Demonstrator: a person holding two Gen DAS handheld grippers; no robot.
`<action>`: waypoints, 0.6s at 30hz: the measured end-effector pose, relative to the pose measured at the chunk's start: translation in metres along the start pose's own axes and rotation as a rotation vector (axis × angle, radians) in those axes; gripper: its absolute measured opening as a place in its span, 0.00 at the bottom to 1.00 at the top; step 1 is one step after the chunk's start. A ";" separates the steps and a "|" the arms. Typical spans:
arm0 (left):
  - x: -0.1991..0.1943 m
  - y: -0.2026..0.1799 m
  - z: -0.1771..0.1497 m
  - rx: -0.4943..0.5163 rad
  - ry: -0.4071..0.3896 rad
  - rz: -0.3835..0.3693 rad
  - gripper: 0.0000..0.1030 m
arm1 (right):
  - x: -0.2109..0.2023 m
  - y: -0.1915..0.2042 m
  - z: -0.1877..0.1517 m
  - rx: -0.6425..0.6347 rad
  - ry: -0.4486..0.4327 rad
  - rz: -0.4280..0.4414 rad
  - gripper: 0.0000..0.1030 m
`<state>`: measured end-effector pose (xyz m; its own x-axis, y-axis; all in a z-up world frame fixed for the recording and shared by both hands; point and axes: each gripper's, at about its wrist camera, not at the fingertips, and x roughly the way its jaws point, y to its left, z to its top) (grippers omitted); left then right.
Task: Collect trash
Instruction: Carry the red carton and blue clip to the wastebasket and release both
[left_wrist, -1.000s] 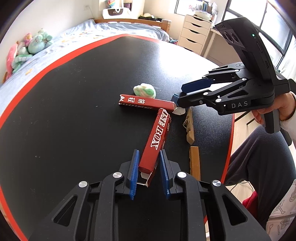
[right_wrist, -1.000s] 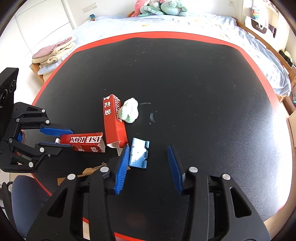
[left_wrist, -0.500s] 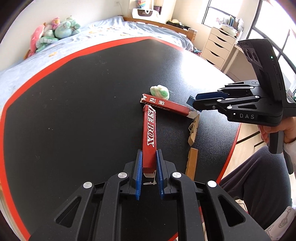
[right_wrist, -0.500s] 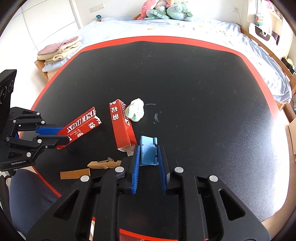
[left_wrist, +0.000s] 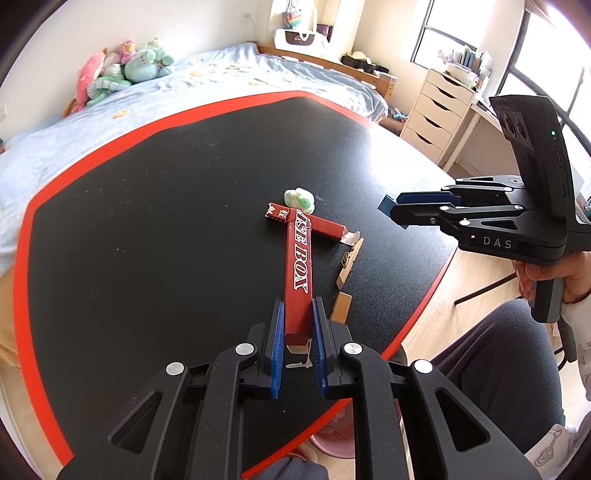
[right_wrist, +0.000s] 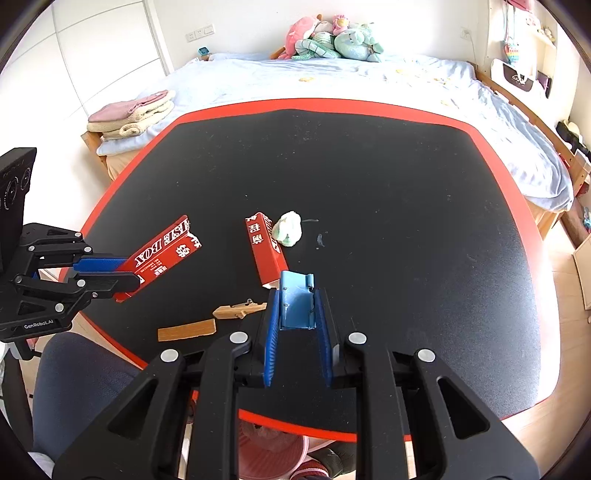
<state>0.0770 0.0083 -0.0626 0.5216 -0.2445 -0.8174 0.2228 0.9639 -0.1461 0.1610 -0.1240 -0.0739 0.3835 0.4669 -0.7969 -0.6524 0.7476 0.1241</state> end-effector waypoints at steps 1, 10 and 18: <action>-0.004 -0.003 -0.001 0.000 -0.004 0.001 0.14 | -0.005 0.002 -0.002 -0.003 -0.005 0.002 0.18; -0.040 -0.039 -0.016 0.019 -0.041 -0.006 0.14 | -0.063 0.033 -0.034 -0.047 -0.036 0.020 0.18; -0.059 -0.065 -0.036 0.044 -0.042 -0.019 0.14 | -0.099 0.050 -0.068 -0.058 -0.046 0.035 0.18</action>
<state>0.0018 -0.0366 -0.0255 0.5510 -0.2676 -0.7904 0.2685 0.9537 -0.1356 0.0458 -0.1647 -0.0291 0.3888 0.5146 -0.7642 -0.7020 0.7027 0.1160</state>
